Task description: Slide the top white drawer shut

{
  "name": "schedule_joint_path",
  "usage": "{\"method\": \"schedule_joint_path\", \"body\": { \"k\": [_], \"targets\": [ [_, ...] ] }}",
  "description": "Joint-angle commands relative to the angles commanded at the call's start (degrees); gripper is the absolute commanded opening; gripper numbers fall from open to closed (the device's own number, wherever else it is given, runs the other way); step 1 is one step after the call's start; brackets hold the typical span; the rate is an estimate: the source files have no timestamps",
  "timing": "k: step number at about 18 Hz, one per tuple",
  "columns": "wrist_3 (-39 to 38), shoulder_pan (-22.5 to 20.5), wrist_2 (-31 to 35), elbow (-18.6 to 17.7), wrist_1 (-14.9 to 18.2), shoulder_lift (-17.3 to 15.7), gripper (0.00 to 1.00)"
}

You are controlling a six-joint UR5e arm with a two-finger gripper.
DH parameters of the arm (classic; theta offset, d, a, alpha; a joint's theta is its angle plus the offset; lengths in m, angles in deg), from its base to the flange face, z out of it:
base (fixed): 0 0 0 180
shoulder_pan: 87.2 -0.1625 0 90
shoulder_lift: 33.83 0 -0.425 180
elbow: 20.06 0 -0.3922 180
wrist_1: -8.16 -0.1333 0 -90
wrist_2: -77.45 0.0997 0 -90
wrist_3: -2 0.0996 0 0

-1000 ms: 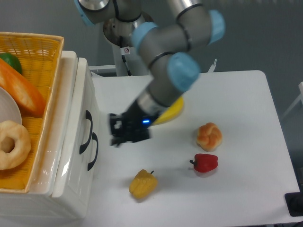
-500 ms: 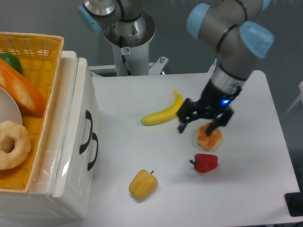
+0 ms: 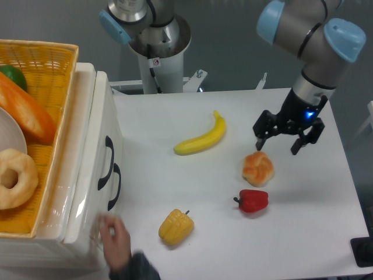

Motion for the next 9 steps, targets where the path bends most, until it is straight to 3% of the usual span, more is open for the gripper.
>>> {"method": "schedule_joint_path", "body": {
  "k": [3, 9],
  "targets": [
    [9.94, -1.23, 2.99, 0.35, -3.08, 1.76, 1.0],
    [32.18, -5.01, 4.05, 1.93, -4.49, 5.54, 1.0]
  ]
}}
